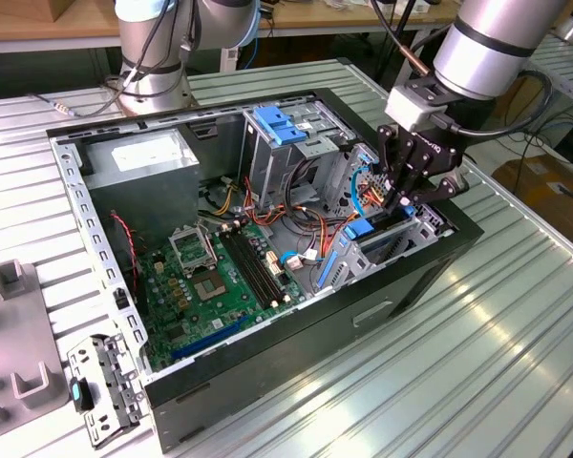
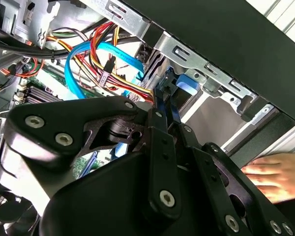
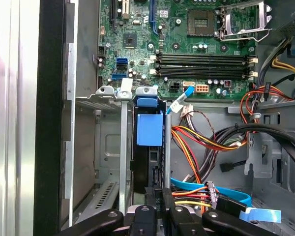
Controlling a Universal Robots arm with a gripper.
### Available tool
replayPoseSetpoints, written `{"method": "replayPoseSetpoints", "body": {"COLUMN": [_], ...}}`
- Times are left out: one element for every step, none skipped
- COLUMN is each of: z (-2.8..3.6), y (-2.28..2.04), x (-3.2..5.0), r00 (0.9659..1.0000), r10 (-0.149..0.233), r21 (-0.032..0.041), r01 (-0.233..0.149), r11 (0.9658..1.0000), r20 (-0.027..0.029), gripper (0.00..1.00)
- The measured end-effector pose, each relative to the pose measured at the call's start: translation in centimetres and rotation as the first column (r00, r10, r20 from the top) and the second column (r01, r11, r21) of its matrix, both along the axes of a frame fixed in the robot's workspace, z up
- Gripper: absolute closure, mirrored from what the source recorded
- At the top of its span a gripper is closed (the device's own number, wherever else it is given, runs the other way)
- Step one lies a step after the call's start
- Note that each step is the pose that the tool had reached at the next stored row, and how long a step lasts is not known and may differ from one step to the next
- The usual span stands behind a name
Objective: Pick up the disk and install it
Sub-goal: 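Insert the first disk wire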
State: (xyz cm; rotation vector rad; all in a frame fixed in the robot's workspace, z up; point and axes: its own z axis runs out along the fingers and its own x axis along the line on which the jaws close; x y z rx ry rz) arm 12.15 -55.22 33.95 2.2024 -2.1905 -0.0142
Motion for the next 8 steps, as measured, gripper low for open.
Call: {"method": "replayPoseSetpoints", "body": {"z": [-0.02, -0.02, 0.2, 0.74, 0.88, 1.03, 1.03, 1.03], "y": [0.0, 0.0, 0.0, 0.0, 0.0, 0.0, 0.0, 0.0], "x": [0.0, 0.0, 0.0, 0.0, 0.0, 0.0, 0.0, 0.0], "r00": [1.0, 1.0, 1.0, 1.0, 1.0, 1.0, 1.0, 1.0], "r10": [0.0, 0.0, 0.0, 0.0, 0.0, 0.0, 0.0, 0.0], "r21": [0.0003, 0.0002, 0.0006, -0.0009, -0.0009, -0.001, -0.001, -0.0011], "r01": [0.0, 0.0, 0.0, 0.0, 0.0, 0.0, 0.0, 0.0], "r11": [1.0, 1.0, 1.0, 1.0, 1.0, 1.0, 1.0, 1.0], "r20": [0.0, 0.0, 0.0001, 0.0001, 0.0, 0.0001, 0.0001, 0.0], "gripper": [0.83, 0.83, 0.76, 0.76, 0.76, 0.76, 0.76, 0.77]}}
